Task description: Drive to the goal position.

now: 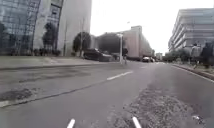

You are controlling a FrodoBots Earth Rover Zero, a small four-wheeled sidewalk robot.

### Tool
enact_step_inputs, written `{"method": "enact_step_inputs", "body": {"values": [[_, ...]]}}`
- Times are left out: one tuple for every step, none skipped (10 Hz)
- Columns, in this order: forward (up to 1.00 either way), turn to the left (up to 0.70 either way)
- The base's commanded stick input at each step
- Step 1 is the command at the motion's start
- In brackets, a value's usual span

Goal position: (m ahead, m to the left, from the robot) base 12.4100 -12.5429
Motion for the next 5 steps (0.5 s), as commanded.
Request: {"method": "enact_step_inputs", "body": {"values": [[0.7, 0.0], [0.7, 0.0], [0.7, 0.0], [0.7, 0.0], [0.7, 0.0]]}}
